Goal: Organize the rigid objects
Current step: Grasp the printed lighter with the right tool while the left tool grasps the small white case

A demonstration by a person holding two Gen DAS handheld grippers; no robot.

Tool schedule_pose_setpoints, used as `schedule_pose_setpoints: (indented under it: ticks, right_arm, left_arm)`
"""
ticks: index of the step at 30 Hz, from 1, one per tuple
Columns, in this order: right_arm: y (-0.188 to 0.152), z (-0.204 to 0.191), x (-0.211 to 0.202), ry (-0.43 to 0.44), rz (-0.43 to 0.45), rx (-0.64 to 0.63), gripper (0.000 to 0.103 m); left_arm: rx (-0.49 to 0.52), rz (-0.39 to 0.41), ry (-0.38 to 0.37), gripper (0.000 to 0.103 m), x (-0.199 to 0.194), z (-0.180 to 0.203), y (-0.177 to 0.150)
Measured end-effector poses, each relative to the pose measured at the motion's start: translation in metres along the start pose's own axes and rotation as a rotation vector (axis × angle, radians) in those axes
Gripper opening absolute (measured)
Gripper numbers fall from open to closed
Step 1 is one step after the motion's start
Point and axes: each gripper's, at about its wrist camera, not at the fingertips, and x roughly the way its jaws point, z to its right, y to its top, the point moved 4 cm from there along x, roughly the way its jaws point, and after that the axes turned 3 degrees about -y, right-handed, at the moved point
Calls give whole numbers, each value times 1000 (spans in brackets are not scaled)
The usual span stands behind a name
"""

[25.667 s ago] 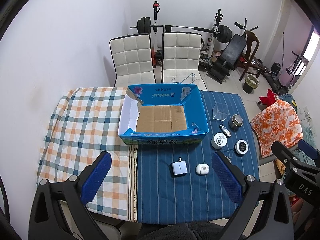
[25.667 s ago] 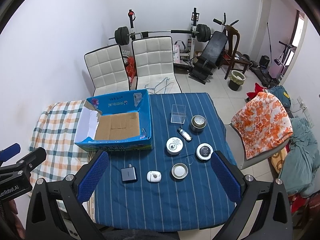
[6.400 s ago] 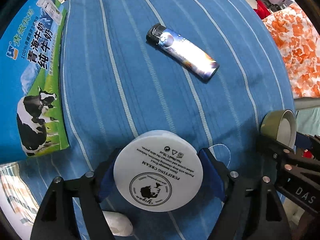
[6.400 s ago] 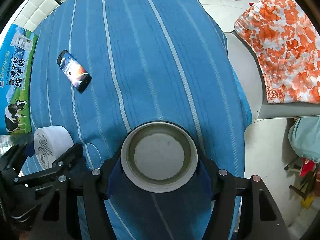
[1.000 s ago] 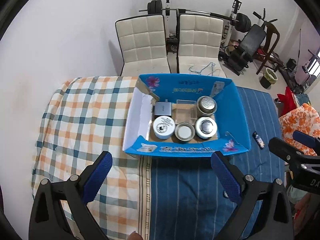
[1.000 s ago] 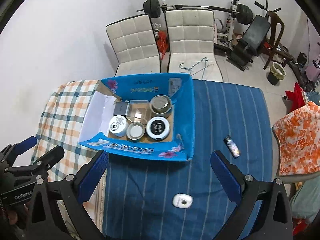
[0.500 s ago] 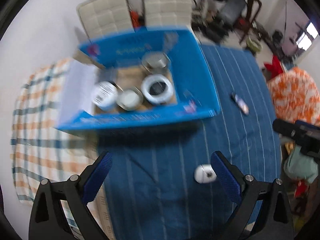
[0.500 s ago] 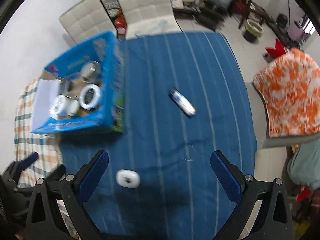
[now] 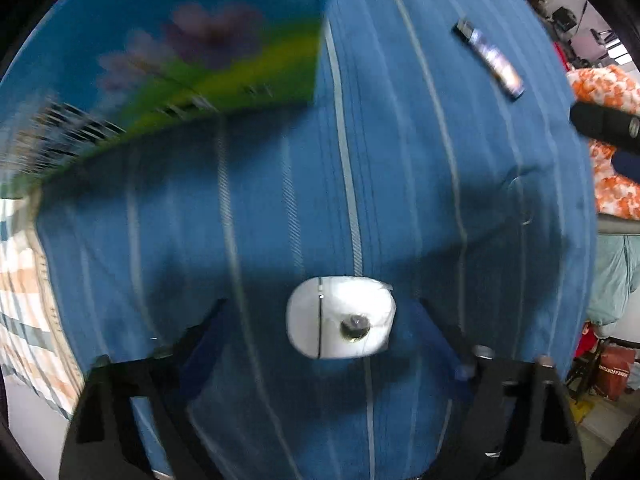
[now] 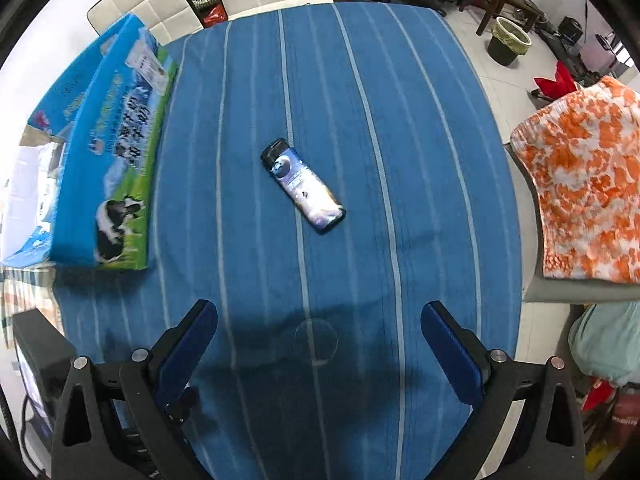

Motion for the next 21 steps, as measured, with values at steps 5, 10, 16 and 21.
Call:
schedule_pose_setpoints:
  ticks: [5, 10, 16, 21]
  right_arm:
    - [19, -4, 14, -8, 18, -36, 103]
    - [55, -11, 25, -18, 65, -48, 103]
    - [87, -25, 61, -30, -6, -83, 67]
    - [86, -35, 72, -76, -16, -111, 40]
  left_arm:
    - [15, 36, 35, 54, 3, 11, 3]
    - [-22, 88, 41, 54, -4, 14, 21]
    - [-67, 134, 47, 54, -12, 14, 47]
    - [-83, 140, 56, 54, -11, 9, 59]
